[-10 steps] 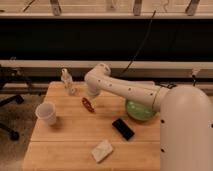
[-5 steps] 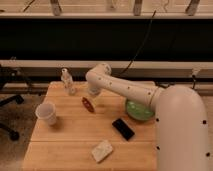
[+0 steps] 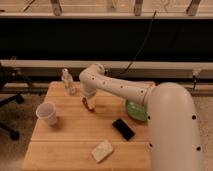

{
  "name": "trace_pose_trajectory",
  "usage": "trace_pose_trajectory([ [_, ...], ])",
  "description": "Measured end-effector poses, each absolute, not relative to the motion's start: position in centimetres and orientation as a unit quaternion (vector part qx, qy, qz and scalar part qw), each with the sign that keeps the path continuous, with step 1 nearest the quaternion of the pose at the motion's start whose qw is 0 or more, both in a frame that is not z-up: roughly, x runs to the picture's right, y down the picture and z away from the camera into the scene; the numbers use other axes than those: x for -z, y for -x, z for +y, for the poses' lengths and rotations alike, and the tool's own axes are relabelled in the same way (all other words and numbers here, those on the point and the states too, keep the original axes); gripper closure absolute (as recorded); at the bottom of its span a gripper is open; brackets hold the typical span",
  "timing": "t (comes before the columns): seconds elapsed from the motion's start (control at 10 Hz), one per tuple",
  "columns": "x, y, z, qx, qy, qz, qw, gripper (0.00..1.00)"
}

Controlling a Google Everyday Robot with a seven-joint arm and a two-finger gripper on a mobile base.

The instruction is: Place the pepper on the white sponge

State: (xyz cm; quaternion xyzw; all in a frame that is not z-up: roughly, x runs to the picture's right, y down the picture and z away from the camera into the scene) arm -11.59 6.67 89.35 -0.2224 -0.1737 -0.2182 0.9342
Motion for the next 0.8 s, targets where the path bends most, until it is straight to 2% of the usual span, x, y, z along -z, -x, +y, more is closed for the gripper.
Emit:
trace_pose_trajectory([
  [0.8,-89.38,11.89,7.8,0.13,0.287,-0.09,0.945,0.2],
])
